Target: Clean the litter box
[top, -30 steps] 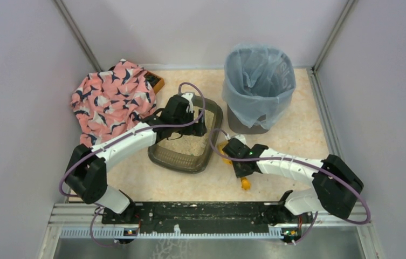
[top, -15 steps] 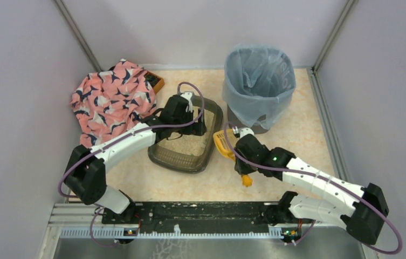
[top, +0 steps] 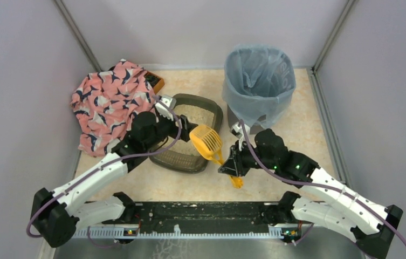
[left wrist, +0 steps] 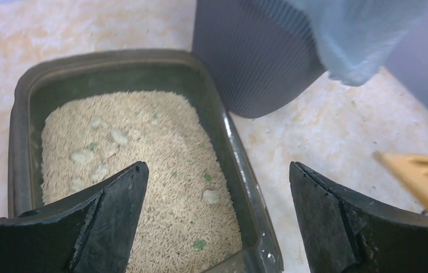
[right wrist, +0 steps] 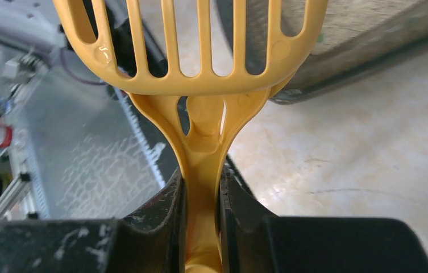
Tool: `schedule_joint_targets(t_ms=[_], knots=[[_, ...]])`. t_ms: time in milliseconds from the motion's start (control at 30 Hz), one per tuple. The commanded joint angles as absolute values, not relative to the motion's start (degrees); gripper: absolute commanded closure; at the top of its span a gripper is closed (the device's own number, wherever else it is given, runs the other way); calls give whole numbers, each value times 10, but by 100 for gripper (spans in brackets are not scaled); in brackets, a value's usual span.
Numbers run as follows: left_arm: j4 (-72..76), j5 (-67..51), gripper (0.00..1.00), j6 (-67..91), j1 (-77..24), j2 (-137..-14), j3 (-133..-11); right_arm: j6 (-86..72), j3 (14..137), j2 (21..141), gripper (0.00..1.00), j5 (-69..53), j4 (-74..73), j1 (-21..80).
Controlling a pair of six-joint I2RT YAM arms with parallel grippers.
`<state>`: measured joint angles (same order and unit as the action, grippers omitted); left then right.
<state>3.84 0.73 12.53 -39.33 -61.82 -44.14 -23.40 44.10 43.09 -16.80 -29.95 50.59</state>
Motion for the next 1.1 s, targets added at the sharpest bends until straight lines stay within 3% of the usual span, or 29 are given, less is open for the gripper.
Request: schedule_joint_targets(t_ms=[0,367,567,867,1000,1067], knots=[[132,-83,1,95,-390,-566,-402,-220,462,445,100,-336,-195,510],[226,-273,1,91,-347,-493,-343,-329,446,395,100,-526,23,438],[254,-368,1,118,-338,-491,-358,-435,421,443,100,-581,142,361],[272,-423,1,112,-274,-506,-412,-776,391,568,100,-697,570,229],[313,-496,1,130,-228,-546,-440,-1038,405,682,100,-734,925,224],[324,-536,1,138,-215,-575,-461,-1091,414,717,100,-751,987,226]])
